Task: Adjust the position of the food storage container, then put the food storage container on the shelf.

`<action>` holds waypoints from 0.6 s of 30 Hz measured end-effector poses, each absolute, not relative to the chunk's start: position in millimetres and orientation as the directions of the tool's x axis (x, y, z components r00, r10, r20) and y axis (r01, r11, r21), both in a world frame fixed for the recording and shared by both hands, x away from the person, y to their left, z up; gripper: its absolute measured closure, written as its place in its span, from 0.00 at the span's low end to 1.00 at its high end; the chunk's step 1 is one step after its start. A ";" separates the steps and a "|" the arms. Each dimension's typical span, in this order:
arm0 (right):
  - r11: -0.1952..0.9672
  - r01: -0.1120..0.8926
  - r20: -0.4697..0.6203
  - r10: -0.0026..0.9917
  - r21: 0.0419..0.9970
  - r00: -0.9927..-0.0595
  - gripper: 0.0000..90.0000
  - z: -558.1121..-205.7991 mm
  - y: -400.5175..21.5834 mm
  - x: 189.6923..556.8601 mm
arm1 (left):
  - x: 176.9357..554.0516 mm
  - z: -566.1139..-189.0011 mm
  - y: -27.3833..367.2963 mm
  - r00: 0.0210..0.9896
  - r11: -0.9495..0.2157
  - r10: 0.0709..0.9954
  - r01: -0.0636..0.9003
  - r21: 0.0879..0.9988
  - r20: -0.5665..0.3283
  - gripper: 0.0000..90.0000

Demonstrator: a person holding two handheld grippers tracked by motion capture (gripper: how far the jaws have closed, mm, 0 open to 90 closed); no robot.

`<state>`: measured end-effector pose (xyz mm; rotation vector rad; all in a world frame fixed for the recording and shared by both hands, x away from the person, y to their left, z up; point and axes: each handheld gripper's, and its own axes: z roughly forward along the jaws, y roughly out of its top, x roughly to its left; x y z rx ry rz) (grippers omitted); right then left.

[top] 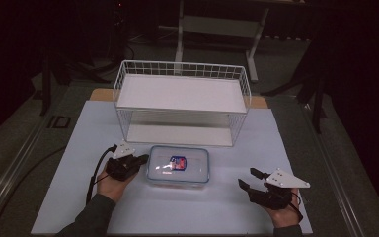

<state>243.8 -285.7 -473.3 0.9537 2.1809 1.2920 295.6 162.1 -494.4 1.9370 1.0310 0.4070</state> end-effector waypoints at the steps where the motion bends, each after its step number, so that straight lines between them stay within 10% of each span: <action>1: 0.330 0.341 -0.017 0.740 0.880 -0.672 0.43 -473.3 -285.4 243.8 | 295.3 -494.7 160.3 0.606 -0.269 0.788 0.502 0.822 -0.112 1.00; 12: 0.310 0.361 0.029 0.722 0.879 -0.692 0.40 -471.2 -274.7 247.1 | 284.6 -486.6 166.9 0.615 -0.271 0.783 0.469 0.840 -0.091 0.90; 18: 0.294 0.415 0.100 0.703 0.861 -0.704 0.37 -464.0 -244.8 259.7 | 284.1 -481.5 173.8 0.624 -0.192 0.750 0.521 0.832 -0.218 0.60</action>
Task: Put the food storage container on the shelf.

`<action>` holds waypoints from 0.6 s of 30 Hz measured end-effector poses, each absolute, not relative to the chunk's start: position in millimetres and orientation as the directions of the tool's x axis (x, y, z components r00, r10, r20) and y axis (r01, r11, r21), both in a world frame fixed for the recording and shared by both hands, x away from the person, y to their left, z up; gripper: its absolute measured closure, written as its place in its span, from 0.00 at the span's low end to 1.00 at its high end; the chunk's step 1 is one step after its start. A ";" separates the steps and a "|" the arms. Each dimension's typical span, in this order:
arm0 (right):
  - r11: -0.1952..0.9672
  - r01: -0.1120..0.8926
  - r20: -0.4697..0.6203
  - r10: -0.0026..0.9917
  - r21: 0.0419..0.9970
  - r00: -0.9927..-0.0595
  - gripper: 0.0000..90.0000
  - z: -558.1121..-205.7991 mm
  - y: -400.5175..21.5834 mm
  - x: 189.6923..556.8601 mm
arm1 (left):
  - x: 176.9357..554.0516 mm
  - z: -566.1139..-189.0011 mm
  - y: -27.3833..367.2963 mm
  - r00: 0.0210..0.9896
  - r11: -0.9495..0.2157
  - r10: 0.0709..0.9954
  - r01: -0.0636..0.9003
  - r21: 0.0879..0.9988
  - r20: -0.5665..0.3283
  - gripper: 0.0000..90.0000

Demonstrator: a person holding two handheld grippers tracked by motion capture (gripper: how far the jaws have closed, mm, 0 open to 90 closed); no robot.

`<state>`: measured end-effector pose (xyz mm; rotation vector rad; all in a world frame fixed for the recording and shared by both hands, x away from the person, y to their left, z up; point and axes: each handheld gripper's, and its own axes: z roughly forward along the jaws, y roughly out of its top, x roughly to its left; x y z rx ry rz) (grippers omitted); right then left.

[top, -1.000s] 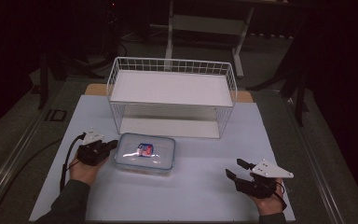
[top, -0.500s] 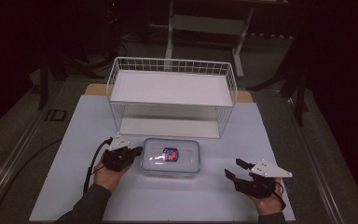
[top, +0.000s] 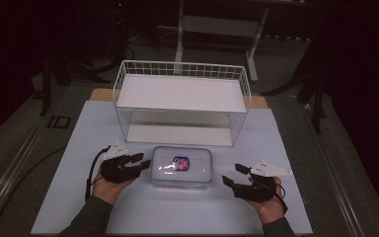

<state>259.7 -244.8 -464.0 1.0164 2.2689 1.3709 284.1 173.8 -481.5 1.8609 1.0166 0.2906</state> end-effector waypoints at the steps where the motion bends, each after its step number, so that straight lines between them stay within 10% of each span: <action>1: 0.294 0.415 0.100 0.703 0.861 -0.704 0.37 -464.0 -244.8 259.7 | 284.1 -481.5 173.8 0.624 -0.192 0.750 0.521 0.832 -0.218 0.56; 18: 0.298 0.624 0.309 0.669 0.722 -0.676 0.27 -488.7 -205.0 315.6 | 299.9 -499.2 159.0 0.611 -0.184 0.725 0.616 0.766 -0.317 0.39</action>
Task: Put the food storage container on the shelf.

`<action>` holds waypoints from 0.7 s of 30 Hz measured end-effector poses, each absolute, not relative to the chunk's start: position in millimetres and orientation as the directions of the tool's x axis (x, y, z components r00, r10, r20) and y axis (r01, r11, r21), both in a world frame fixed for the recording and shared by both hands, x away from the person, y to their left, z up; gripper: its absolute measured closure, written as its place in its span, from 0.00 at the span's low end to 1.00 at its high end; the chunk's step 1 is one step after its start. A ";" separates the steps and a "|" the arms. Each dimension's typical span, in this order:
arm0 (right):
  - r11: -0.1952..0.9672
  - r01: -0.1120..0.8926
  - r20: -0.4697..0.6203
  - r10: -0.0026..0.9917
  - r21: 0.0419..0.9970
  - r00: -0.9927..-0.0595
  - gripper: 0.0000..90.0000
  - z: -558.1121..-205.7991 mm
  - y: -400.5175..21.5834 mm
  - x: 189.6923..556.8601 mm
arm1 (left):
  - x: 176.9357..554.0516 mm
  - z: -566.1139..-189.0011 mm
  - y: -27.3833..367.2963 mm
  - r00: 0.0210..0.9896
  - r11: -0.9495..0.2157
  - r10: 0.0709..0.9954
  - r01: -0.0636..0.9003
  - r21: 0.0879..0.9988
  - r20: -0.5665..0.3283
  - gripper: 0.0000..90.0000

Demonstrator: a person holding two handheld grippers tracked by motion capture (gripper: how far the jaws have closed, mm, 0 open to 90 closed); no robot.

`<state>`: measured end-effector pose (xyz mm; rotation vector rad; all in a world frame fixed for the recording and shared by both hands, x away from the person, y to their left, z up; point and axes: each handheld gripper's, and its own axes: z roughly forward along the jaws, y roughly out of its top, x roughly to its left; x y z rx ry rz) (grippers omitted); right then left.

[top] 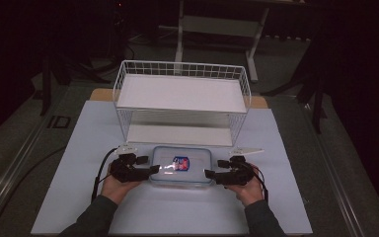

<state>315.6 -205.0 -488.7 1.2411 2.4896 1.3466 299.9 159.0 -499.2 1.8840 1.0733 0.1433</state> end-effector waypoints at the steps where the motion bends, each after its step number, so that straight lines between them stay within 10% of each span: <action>1: 0.304 0.635 0.306 0.678 0.710 -0.668 0.25 -491.1 -202.7 318.0 | 300.7 -499.6 159.5 0.611 -0.182 0.723 0.619 0.764 -0.322 0.38; 21: 0.210 0.776 0.561 0.583 0.595 -0.588 0.23 -509.0 -198.9 337.9 | 320.2 -517.8 175.5 0.546 -0.059 0.590 0.764 0.643 -0.595 0.40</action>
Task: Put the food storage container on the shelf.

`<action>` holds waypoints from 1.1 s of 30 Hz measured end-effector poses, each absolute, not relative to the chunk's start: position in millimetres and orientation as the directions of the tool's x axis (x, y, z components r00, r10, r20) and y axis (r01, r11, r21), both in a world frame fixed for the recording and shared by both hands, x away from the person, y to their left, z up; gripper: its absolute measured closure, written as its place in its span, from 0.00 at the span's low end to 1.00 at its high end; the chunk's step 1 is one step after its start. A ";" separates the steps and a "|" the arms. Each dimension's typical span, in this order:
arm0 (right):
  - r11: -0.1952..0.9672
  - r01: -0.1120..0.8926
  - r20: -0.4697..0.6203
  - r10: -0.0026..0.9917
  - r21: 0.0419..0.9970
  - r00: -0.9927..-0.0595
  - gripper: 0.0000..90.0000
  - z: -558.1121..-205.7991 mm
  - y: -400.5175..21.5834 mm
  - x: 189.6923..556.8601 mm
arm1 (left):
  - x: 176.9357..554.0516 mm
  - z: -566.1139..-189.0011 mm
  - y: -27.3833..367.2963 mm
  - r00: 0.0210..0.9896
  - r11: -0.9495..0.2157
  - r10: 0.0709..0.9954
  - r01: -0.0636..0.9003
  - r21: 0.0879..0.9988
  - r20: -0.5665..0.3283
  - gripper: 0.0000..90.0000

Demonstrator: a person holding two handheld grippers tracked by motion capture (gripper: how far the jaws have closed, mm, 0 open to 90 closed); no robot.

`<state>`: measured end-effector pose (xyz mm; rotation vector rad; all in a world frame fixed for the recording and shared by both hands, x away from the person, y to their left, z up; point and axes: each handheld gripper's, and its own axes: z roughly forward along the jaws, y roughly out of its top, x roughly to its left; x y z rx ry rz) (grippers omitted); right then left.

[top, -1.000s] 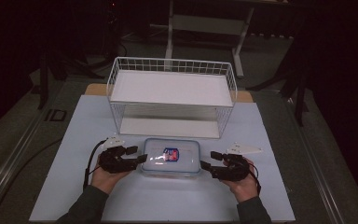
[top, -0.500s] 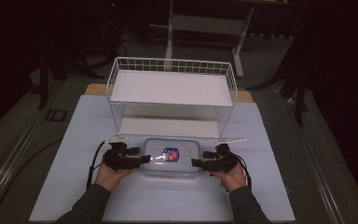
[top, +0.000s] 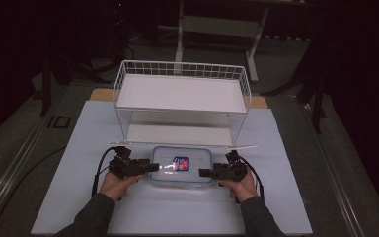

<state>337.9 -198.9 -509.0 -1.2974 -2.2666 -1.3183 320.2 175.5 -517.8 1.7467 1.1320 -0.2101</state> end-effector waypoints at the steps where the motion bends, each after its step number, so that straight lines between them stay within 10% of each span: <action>1: 0.202 0.776 0.563 0.583 0.598 -0.586 0.24 -509.3 -199.2 337.0 | 320.3 -518.0 175.8 0.546 -0.059 0.586 0.766 0.640 -0.599 0.40; 19: 0.087 0.783 0.631 0.540 0.616 -0.557 0.57 -502.0 -219.3 306.2 | 286.7 -503.6 173.5 0.585 -0.110 0.592 0.740 0.664 -0.554 0.51; 33: 0.101 0.767 0.605 0.554 0.633 -0.572 0.57 -499.2 -217.1 296.7 | 271.8 -499.4 170.2 0.554 -0.072 0.630 0.739 0.670 -0.544 0.53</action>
